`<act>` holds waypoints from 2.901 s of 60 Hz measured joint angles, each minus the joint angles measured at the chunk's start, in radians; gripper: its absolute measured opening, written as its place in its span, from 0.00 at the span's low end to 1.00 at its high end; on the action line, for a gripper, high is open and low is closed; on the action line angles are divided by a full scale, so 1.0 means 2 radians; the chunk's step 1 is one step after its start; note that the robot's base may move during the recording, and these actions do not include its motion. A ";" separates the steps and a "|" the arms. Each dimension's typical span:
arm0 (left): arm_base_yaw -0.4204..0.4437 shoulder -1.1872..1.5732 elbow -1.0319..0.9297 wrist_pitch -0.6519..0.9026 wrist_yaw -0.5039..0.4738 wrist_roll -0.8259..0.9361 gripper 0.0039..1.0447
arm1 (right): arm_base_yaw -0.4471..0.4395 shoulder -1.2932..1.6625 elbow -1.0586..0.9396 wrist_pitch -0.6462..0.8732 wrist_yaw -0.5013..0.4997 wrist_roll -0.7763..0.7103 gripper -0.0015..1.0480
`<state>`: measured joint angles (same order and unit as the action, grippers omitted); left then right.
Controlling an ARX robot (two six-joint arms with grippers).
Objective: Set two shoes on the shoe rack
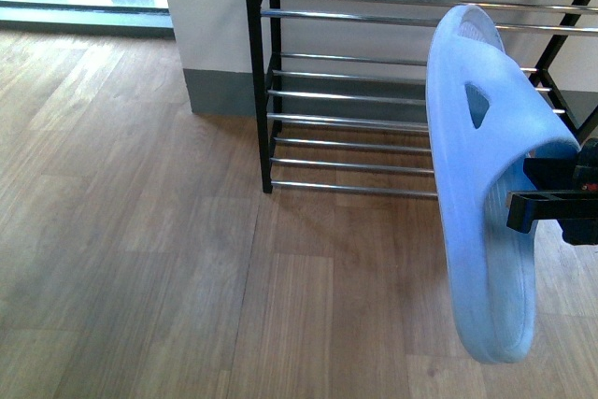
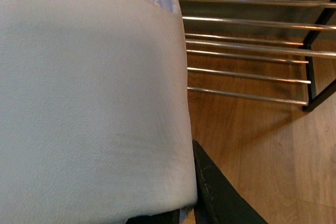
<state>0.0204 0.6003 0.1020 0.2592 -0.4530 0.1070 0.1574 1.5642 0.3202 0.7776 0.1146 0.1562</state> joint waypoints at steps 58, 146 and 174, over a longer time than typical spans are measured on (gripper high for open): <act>-0.001 0.000 0.000 0.000 0.000 0.000 0.02 | 0.000 0.000 0.001 0.000 0.000 0.000 0.02; -0.001 0.000 -0.001 -0.001 0.000 0.000 0.02 | 0.049 0.024 0.139 -0.002 0.081 -0.141 0.02; -0.001 0.000 -0.001 -0.001 0.000 0.000 0.02 | 0.047 0.132 0.275 -0.070 0.147 -0.319 0.02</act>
<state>0.0189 0.5999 0.1001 0.2573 -0.4530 0.1066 0.2520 1.8275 0.8696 0.6373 0.4091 -0.4812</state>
